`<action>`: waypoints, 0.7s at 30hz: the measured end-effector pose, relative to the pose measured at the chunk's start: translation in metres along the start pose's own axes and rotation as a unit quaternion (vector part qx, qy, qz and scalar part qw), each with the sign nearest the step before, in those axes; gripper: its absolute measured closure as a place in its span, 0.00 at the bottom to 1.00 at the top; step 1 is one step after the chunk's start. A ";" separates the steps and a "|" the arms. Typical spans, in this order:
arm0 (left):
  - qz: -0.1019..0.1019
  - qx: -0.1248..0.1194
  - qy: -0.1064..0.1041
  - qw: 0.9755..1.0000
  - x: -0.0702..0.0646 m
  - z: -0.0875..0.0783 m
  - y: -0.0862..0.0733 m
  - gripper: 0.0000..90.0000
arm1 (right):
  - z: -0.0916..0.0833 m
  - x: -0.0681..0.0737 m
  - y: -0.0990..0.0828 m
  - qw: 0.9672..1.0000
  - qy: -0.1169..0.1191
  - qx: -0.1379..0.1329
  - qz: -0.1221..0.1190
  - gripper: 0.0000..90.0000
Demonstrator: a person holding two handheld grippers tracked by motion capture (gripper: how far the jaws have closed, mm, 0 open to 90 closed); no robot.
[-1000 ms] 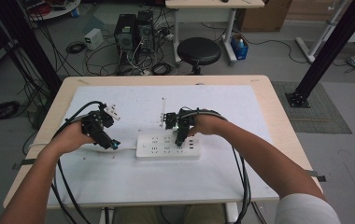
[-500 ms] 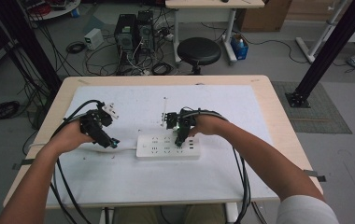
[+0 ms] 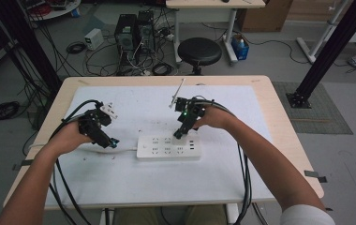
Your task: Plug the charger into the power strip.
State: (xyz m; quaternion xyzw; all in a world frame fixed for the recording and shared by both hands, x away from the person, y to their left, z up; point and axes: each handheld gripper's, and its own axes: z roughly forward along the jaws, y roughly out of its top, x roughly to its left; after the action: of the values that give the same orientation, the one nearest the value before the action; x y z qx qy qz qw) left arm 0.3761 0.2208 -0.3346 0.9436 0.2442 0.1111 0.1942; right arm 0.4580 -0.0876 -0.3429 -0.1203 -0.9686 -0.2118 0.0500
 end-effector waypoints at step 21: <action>0.001 -0.015 0.009 1.000 0.000 -0.012 0.010 0.21 | -0.076 0.004 -0.044 0.987 -0.110 -0.065 0.094 0.01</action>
State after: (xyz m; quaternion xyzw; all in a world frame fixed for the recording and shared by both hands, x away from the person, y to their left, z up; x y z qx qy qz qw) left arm 0.3771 0.2163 -0.3192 0.9399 0.2431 0.1234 0.2057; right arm 0.4461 -0.1577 -0.2910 -0.2361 -0.9368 -0.2541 -0.0454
